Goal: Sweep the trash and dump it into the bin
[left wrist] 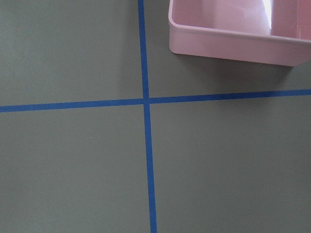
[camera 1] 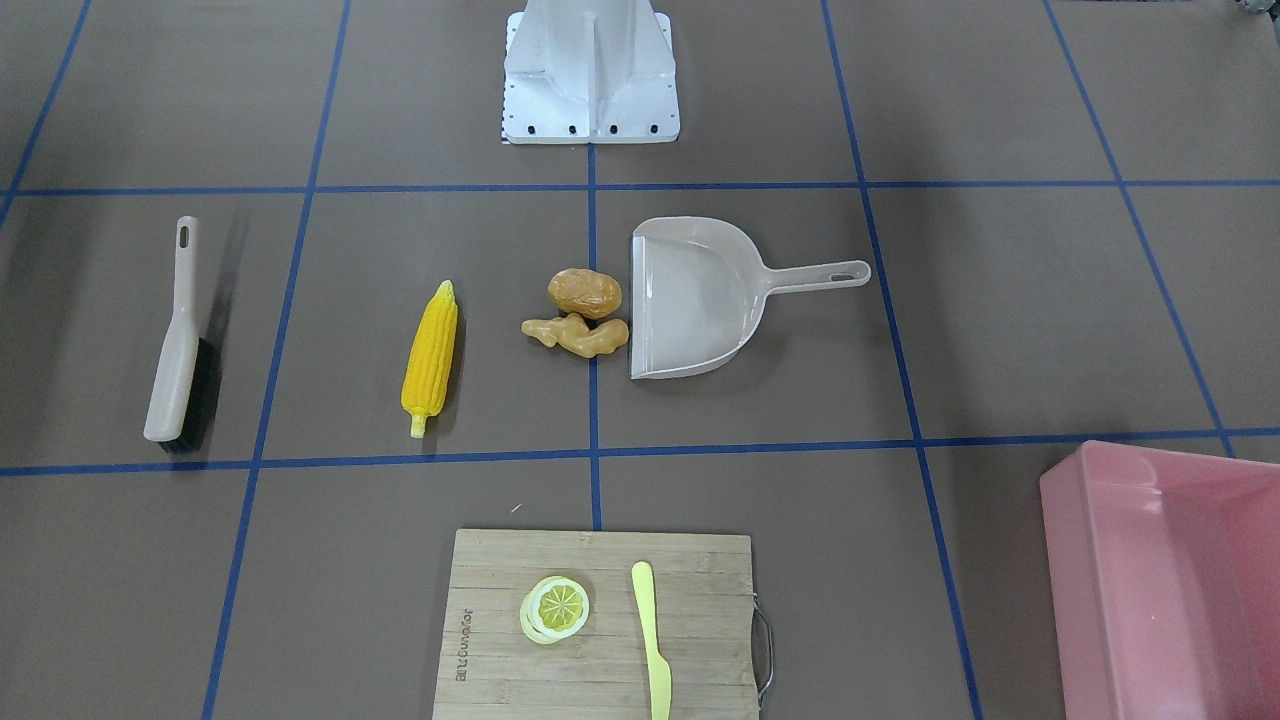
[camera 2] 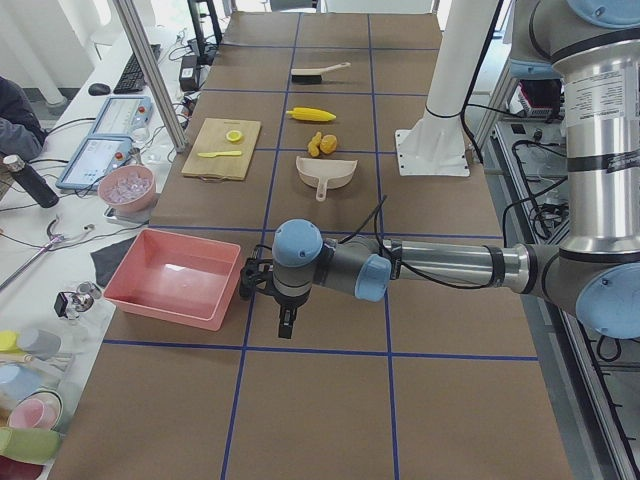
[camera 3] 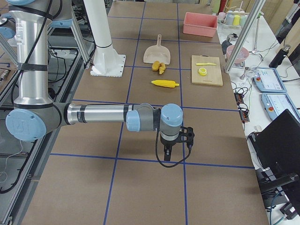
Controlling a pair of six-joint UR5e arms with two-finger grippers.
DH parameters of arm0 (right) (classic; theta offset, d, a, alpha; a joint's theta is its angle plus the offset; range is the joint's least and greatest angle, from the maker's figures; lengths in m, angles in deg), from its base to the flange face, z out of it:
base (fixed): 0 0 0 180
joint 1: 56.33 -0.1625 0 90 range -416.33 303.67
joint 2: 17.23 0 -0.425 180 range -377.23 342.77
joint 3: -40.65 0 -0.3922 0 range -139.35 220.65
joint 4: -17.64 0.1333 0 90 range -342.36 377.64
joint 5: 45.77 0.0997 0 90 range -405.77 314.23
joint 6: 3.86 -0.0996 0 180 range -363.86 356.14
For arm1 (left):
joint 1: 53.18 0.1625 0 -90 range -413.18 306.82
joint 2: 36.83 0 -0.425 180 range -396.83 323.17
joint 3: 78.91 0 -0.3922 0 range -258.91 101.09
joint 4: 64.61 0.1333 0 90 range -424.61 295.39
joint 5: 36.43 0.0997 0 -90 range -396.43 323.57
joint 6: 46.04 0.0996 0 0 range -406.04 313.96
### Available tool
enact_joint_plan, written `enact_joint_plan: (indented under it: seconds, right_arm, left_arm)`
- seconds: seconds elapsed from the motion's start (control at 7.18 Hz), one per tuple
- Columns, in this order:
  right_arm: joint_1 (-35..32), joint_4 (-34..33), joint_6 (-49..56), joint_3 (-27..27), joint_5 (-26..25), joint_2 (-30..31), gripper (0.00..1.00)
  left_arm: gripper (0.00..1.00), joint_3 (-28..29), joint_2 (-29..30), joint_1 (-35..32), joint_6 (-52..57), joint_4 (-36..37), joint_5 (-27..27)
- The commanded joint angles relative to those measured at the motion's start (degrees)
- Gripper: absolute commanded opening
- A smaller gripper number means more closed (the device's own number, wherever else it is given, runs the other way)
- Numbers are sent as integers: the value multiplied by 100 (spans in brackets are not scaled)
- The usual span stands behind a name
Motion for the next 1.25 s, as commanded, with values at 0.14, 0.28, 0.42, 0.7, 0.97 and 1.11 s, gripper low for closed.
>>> enact_joint_plan:
  seconds: [0.14,0.28,0.42,0.7,0.97,1.11]
  right_arm:
    - [0,-8,-7,-19,-19,-14,100]
    - [0,18,19,-45,-28,-22,100]
    - [0,36,63,-54,-28,-22,100]
    - [0,63,72,-97,-115,-40,100]
    - [9,63,37,-272,-134,-66,100]
    - [9,45,-33,-100,-116,-240,100]
  left_arm:
    - [99,-29,-48,24,-16,20,26]
    - [99,-12,-66,76,-34,20,9]
    - [99,14,-66,181,-17,29,26]
    - [99,-55,-75,165,-17,20,27]
    - [99,-47,-67,173,-25,12,61]
    - [99,-47,-66,173,-34,20,53]
